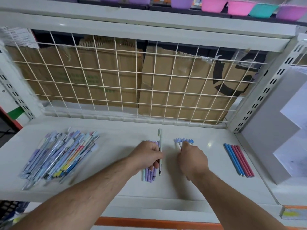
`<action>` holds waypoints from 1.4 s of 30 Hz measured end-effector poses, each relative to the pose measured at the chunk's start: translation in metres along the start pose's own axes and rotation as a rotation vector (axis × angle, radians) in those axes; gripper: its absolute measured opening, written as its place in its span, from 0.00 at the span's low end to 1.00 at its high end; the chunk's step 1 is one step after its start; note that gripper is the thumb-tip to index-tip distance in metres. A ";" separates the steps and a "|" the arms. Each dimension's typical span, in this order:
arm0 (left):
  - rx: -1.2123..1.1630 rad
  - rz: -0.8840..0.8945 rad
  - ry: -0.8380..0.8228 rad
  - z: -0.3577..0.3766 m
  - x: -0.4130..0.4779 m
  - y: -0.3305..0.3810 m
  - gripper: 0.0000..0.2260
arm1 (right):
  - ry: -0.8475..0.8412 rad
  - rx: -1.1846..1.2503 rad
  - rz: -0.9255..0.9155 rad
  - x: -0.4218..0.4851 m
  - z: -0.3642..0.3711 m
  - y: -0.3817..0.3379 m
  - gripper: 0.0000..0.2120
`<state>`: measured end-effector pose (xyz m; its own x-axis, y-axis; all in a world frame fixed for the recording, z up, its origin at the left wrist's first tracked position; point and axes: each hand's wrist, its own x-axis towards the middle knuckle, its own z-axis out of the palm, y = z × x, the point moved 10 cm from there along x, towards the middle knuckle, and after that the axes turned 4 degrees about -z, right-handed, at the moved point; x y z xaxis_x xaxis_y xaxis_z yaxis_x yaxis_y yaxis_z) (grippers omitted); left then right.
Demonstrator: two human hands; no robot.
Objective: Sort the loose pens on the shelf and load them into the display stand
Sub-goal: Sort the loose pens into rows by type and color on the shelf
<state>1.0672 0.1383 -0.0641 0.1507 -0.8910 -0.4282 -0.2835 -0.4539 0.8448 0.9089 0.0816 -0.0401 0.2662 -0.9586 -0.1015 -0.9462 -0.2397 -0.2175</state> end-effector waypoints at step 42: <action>0.705 0.070 0.352 -0.069 -0.029 -0.030 0.13 | 0.230 0.065 -0.237 -0.042 -0.014 -0.079 0.06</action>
<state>1.1368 0.1785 -0.0548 0.3679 -0.9167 -0.1558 -0.8187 -0.3987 0.4132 0.9704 0.1384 -0.0048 0.4217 -0.8888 0.1796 -0.8472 -0.4568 -0.2714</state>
